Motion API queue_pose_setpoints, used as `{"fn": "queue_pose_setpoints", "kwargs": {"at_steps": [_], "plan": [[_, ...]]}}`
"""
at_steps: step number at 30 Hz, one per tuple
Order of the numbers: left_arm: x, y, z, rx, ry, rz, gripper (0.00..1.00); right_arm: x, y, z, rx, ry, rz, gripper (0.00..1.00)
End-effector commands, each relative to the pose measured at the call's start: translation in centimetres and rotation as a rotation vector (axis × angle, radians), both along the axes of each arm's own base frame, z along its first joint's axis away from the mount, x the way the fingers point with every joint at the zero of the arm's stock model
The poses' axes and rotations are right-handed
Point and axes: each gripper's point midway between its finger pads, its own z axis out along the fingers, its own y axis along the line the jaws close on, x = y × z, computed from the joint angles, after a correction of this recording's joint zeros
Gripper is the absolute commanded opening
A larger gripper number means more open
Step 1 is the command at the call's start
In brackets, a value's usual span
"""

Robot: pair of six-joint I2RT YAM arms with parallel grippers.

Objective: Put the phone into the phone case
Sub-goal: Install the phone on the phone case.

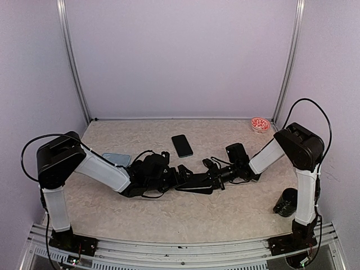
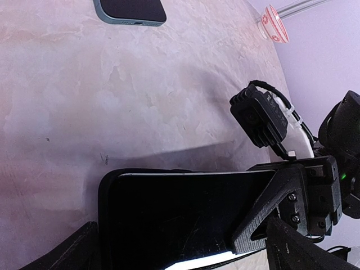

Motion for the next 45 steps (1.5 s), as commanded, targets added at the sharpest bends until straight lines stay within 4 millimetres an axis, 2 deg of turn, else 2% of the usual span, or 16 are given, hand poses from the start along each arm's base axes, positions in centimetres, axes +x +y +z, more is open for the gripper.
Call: {"fn": "queue_pose_setpoints", "kwargs": {"at_steps": [1,11,15,21,27,40,45], "plan": [[-2.2,-2.2,0.1,-0.034,0.034,-0.1,0.99,-1.1,0.4,-3.4,-0.098,0.056,-0.014,0.0],[-1.3,-0.3,0.3,-0.029,0.035,-0.069,0.99,-0.8,1.3,0.8,0.049,-0.048,0.017,0.0],[-1.3,-0.1,0.2,-0.019,0.037,-0.065,0.99,-0.7,1.4,1.8,0.076,-0.077,0.023,0.0],[-1.1,0.2,-0.4,0.013,0.05,-0.052,0.99,-1.1,1.4,2.5,0.102,-0.092,0.031,0.0],[-0.6,1.5,-0.6,0.052,0.04,0.007,0.99,-1.4,1.2,2.3,0.111,-0.093,0.03,0.0],[-0.7,0.9,-0.8,0.044,0.047,-0.02,0.99,-1.7,1.1,3.8,0.153,-0.144,0.048,0.0],[-1.2,-0.7,0.1,-0.007,0.031,-0.103,0.99,-1.9,1.0,4.0,0.161,-0.166,0.059,0.0]]}}
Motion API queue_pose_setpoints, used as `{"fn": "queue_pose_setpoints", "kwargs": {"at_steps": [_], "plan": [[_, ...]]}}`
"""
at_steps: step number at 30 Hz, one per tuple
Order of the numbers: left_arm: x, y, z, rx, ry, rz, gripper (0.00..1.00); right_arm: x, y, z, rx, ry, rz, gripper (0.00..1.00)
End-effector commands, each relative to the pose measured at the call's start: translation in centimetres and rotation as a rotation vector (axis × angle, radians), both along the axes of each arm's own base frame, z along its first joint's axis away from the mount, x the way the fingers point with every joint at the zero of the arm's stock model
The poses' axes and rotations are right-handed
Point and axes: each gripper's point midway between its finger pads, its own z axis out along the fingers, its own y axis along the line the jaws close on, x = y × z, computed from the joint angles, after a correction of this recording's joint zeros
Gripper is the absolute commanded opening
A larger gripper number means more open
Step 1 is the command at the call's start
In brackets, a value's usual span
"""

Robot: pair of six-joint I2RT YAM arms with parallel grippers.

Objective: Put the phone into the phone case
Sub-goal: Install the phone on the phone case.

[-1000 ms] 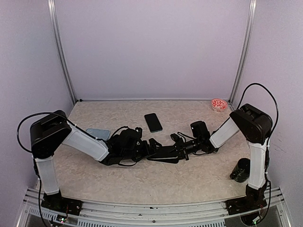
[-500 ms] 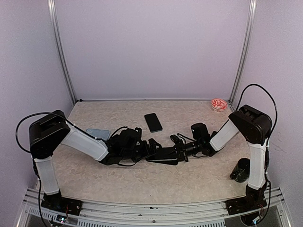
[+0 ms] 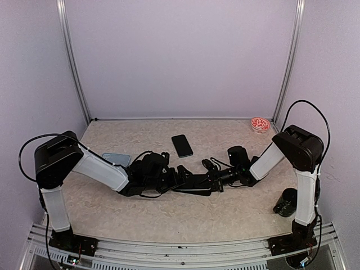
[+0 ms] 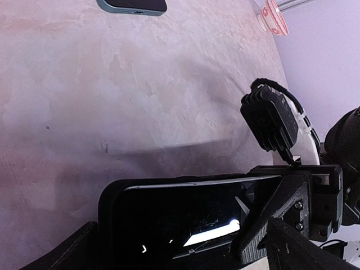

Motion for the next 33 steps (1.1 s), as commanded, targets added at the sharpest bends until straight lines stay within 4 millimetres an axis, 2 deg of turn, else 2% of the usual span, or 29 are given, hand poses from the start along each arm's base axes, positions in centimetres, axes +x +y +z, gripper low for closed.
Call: {"fn": "queue_pose_setpoints", "kwargs": {"at_steps": [1,8,17,26,33], "plan": [[-1.1,-1.5,0.4,-0.033,0.008,-0.105,0.99,-0.7,0.5,3.0,0.085,-0.114,0.06,0.0],[-1.5,-3.0,0.6,-0.112,0.023,-0.182,0.99,-1.3,0.3,3.6,0.119,-0.14,0.082,0.0],[-2.0,-4.1,1.9,-0.186,0.007,-0.262,0.96,-2.1,0.1,4.9,0.184,-0.188,0.117,0.0],[-1.9,-4.1,2.9,-0.207,-0.016,-0.288,0.94,-2.4,-0.2,3.2,0.143,-0.176,0.123,0.0],[-1.8,-3.7,3.9,-0.217,-0.042,-0.303,0.91,-2.6,-0.4,2.8,0.117,-0.189,0.123,0.0]]}}
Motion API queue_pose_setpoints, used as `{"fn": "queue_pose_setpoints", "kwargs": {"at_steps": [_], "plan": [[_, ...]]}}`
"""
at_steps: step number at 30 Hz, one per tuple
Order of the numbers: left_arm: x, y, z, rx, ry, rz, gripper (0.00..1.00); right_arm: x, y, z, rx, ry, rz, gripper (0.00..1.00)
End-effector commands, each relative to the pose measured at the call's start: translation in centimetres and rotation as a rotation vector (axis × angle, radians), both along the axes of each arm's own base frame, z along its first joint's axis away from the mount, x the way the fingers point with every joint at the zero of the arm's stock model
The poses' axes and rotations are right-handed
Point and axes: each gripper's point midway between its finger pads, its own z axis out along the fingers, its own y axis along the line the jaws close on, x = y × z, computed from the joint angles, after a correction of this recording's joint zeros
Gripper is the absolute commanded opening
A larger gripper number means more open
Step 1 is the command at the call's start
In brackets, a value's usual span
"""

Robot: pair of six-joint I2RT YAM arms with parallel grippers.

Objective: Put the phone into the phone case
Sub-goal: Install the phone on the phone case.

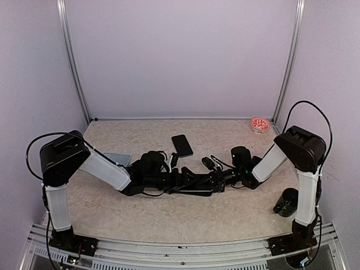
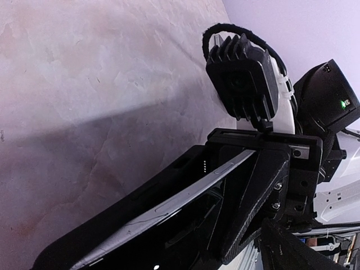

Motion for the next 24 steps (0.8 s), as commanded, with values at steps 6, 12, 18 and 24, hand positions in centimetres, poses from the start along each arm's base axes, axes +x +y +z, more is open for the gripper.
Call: {"fn": "queue_pose_setpoints", "kwargs": {"at_steps": [6,12,18,24], "plan": [[0.0,-0.3,3.0,-0.074,-0.083,-0.046,0.87,-0.7,0.1,1.3,0.022,-0.052,0.033,0.0],[-0.6,-0.3,3.6,-0.111,-0.101,-0.073,0.8,-0.7,0.1,0.9,0.016,-0.046,0.029,0.0],[-1.5,-0.9,4.7,-0.17,-0.119,-0.123,0.72,-0.6,0.1,0.8,0.013,-0.044,0.024,0.0],[-2.2,-1.6,5.8,-0.223,-0.139,-0.167,0.66,-0.6,0.1,0.8,0.01,-0.044,0.024,0.0]]}}
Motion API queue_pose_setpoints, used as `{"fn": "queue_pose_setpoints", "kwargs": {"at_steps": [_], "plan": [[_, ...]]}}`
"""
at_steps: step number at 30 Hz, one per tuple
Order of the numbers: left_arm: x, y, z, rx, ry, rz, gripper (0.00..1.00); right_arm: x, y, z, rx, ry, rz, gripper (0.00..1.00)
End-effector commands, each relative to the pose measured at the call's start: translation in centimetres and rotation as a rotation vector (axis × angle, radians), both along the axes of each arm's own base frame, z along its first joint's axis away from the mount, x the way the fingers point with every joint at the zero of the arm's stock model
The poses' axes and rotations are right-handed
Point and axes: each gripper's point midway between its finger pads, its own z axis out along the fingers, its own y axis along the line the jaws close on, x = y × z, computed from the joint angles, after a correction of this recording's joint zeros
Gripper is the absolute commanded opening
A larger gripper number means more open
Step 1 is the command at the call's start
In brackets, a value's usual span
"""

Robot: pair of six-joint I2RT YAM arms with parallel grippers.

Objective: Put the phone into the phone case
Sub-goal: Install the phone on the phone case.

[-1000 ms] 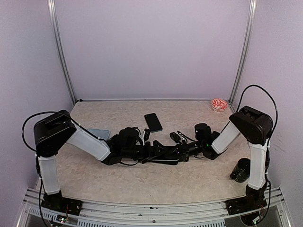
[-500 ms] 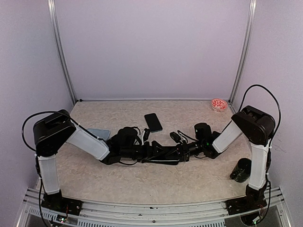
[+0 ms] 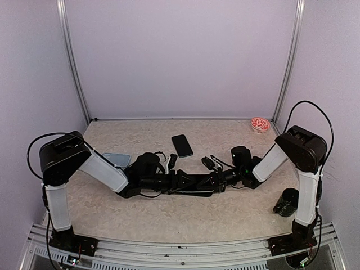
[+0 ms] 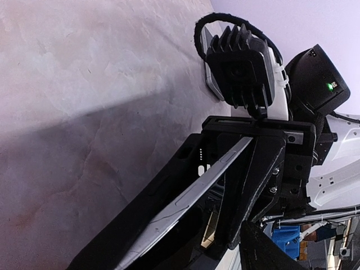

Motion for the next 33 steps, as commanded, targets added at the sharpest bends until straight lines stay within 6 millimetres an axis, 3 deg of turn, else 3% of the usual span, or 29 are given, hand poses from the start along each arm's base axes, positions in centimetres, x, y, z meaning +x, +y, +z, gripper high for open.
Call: {"fn": "queue_pose_setpoints", "kwargs": {"at_steps": [1,11,33], "plan": [[-1.3,-2.14,5.49,-0.178,-0.117,-0.108,0.65,-0.08,0.24,0.4,-0.006,-0.012,-0.01,0.0],[-1.82,-2.5,5.43,-0.209,-0.104,-0.135,0.54,0.31,0.3,-0.06,-0.04,-0.021,-0.019,0.13],[-1.57,-1.84,5.53,-0.221,-0.107,-0.114,0.39,0.44,0.18,-0.37,-0.095,-0.014,-0.021,0.21]]}}
